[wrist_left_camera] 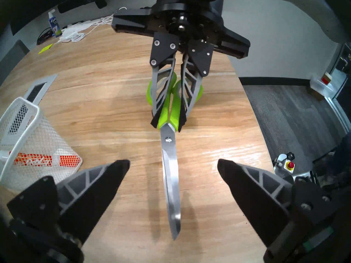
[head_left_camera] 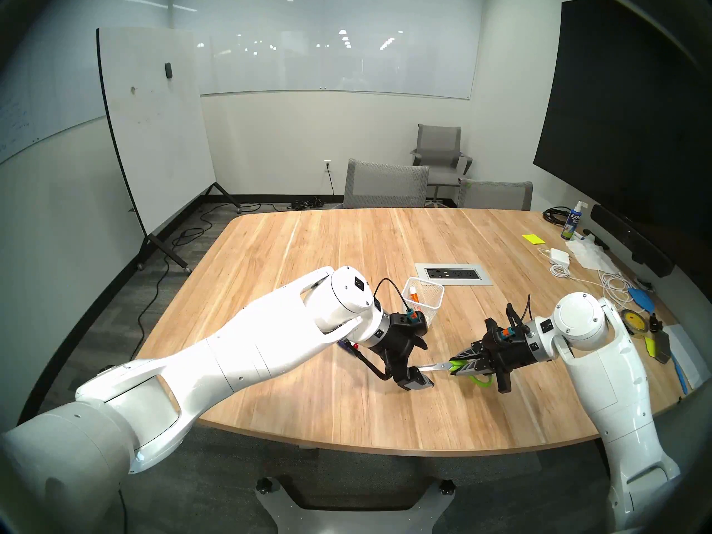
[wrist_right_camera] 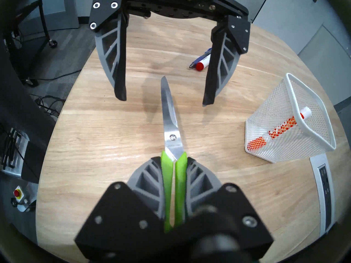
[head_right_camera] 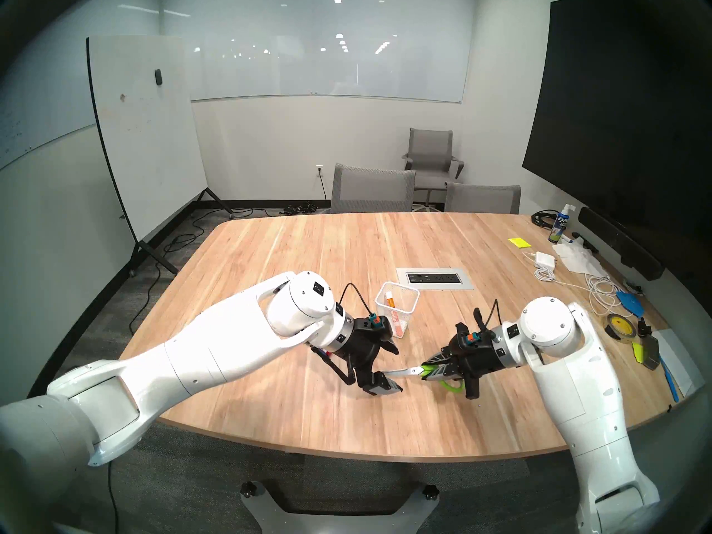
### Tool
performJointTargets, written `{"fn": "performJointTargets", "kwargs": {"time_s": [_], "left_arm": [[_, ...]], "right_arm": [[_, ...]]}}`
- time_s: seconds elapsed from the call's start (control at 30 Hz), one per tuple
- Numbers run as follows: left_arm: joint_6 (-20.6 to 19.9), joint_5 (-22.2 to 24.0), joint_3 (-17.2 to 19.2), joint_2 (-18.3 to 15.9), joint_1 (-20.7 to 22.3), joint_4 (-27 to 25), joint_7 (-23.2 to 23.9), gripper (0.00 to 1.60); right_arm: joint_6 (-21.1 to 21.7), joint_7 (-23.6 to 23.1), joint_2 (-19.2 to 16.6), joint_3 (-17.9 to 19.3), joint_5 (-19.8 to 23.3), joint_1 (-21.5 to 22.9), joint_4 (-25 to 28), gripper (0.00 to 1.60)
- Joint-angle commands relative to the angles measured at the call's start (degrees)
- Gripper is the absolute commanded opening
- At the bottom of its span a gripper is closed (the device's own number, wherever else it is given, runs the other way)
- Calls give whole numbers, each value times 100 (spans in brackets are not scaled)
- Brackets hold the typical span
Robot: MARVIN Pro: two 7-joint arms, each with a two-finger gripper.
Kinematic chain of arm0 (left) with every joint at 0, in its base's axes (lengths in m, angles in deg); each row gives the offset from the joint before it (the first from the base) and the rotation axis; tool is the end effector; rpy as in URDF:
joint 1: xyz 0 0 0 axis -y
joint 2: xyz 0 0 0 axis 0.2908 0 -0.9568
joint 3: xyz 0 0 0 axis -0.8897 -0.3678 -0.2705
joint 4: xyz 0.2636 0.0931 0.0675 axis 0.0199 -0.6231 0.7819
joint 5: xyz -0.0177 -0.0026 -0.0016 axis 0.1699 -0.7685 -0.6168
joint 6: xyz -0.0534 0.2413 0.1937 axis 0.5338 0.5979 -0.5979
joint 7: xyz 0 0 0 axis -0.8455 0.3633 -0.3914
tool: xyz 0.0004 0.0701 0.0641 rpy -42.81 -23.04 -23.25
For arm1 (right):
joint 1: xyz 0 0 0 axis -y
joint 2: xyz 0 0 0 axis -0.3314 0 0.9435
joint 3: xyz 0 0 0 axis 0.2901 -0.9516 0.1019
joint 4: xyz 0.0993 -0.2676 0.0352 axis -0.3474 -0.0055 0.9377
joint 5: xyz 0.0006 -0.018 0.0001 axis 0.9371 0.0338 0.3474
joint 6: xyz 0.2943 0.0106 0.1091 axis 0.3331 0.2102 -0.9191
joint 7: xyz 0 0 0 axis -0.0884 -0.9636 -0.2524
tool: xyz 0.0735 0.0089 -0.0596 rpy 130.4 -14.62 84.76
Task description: Place the pen, the marker, and the scissors into the pen holder
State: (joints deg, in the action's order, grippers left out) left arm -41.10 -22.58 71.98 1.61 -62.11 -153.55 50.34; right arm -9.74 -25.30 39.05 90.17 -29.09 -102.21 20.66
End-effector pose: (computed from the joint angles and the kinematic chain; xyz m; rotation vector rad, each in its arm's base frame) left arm 0.4188 -0.2121 -0.2566 1.7151 -1.8055 0.7751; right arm 0.3815 -0.0977 -0.2569 -1.8701 -1.9242 -0.9671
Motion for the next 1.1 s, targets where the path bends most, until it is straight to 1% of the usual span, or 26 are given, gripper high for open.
{"fn": "performJointTargets", "kwargs": {"time_s": [0.0, 0.47, 0.57, 0.63, 1.07], "left_arm": [[59, 12, 15, 269, 189, 38, 60, 160], [43, 14, -19, 351, 253, 161, 236, 160], [62, 100, 30, 378, 233, 229, 311, 160], [20, 101, -14, 410, 266, 276, 390, 160], [-106, 8, -152, 461, 325, 374, 502, 160]], "right_arm": [[41, 40, 44, -37, -35, -55, 293, 0], [96, 66, 69, -39, -66, -82, 445, 0], [111, 70, 75, -37, -76, -66, 463, 0], [116, 83, 82, -37, -89, -55, 463, 0], [104, 74, 82, -8, -95, -57, 484, 0]]}}
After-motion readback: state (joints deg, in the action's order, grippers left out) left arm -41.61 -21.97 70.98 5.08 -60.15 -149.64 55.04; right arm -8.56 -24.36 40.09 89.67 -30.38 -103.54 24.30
